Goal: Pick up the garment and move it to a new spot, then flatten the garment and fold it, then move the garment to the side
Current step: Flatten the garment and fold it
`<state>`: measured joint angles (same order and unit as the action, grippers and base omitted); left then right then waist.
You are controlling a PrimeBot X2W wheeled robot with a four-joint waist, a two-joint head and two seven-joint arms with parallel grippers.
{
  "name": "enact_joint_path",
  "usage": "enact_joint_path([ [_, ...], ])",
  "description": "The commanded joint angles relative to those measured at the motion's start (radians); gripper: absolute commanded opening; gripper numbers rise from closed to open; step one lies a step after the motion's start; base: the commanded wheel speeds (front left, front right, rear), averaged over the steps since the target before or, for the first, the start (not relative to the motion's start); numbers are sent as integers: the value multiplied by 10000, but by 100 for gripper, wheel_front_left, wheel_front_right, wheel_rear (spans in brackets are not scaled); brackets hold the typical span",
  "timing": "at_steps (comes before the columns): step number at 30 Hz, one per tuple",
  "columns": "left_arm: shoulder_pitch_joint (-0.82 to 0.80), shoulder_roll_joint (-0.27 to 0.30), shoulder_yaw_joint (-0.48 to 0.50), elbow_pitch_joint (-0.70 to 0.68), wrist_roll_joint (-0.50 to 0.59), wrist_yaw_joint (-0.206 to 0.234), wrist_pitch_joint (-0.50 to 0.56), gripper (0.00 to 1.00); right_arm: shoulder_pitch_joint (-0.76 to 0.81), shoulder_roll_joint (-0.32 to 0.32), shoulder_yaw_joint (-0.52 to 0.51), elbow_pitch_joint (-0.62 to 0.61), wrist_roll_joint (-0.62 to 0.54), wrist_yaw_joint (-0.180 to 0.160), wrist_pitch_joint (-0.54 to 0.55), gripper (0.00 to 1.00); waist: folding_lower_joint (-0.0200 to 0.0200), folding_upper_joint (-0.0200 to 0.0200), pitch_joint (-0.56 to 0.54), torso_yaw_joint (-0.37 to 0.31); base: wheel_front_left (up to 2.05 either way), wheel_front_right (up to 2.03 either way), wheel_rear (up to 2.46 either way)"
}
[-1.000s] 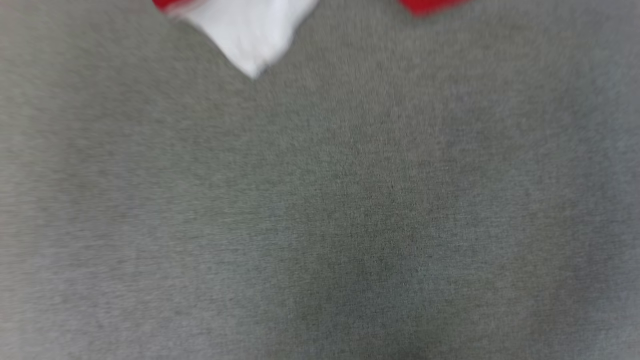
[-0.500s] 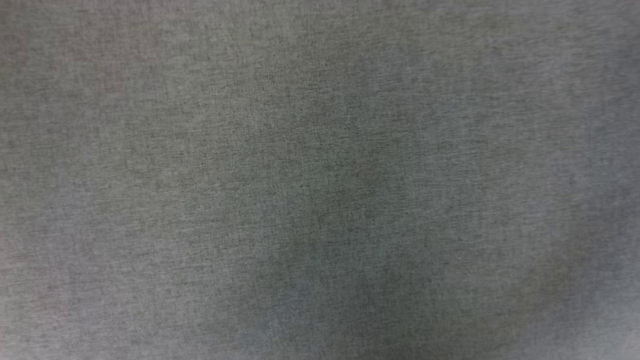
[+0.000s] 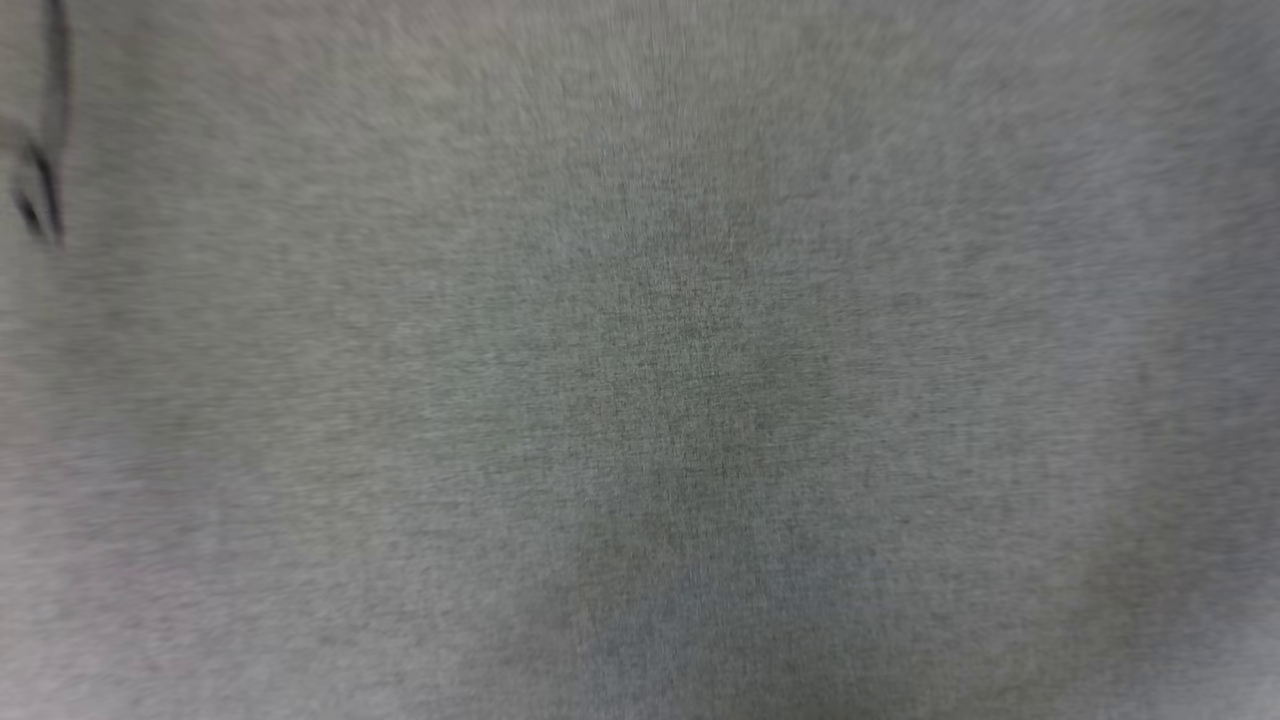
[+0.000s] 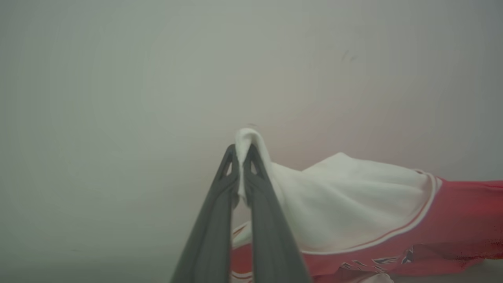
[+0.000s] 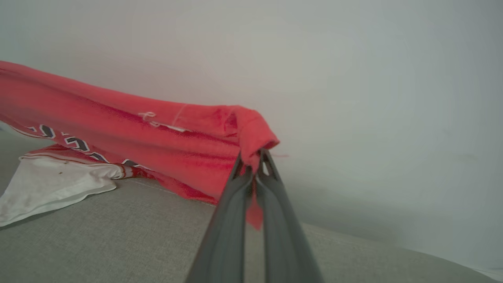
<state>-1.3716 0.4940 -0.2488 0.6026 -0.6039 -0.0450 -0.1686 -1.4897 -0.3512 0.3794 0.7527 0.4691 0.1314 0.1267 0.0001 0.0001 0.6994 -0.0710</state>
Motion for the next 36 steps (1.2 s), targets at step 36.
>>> enact_joint_path([
  [36, 16971, 309, 867, -8868, -1917, 4177, 1518, 0, 15678, 65, -3275, -7551, 340, -17, 3048, 0, -1, -1, -5995, 364, 0, 0, 0],
])
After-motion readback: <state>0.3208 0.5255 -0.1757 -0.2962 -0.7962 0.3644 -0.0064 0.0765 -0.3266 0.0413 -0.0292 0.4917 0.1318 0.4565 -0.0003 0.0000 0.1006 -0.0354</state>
